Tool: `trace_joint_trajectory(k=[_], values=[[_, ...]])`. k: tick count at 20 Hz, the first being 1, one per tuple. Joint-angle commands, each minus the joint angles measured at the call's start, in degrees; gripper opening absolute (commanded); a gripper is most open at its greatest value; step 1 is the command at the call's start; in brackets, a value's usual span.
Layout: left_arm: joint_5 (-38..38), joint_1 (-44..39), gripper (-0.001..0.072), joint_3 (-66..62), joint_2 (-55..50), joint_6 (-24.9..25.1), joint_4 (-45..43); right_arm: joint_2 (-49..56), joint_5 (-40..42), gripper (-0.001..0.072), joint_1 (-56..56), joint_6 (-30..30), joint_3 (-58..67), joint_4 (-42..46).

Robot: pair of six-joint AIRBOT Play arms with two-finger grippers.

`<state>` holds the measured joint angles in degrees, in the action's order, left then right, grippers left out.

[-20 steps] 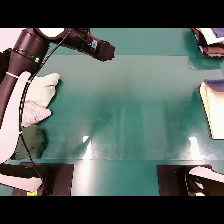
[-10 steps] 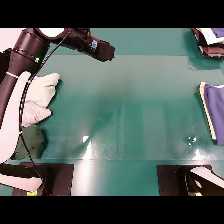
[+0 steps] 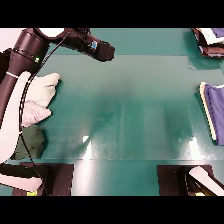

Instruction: Fold the shirts.

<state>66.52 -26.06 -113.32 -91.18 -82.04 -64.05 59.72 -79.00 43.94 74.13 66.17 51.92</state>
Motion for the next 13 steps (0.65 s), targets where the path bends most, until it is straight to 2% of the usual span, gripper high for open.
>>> trace_joint_trajectory(k=[1,2,3,4,5,6,13], values=[[-1.6,0.0,0.0026,0.0,0.0,0.0,0.0,-0.5,2.1,0.0589,-15.3,0.0,-0.1,-3.9],[-1.9,0.0,0.0026,0.0,0.0,0.0,0.0,-0.5,3.2,0.0586,-20.0,0.0,-0.1,-3.8],[-2.4,0.0,0.0026,0.0,0.0,0.0,0.0,-0.5,4.0,0.0521,-24.1,0.0,-0.1,-3.8],[-3.0,0.0,0.0026,0.0,0.0,0.0,0.0,-0.5,4.8,0.0385,-28.0,0.0,-0.1,-3.8],[-3.6,0.0,0.0026,0.0,0.0,0.0,0.0,-0.5,5.6,0.0214,-31.2,0.0,-0.1,-3.8],[-4.3,0.0,0.0026,0.0,0.0,0.0,0.0,-0.5,5.9,0.0012,-34.2,0.0,-0.1,-3.8],[-7.4,0.0,0.0026,0.0,0.0,0.0,0.0,-0.5,7.9,0.0019,-43.0,0.0,-0.1,-3.9]])
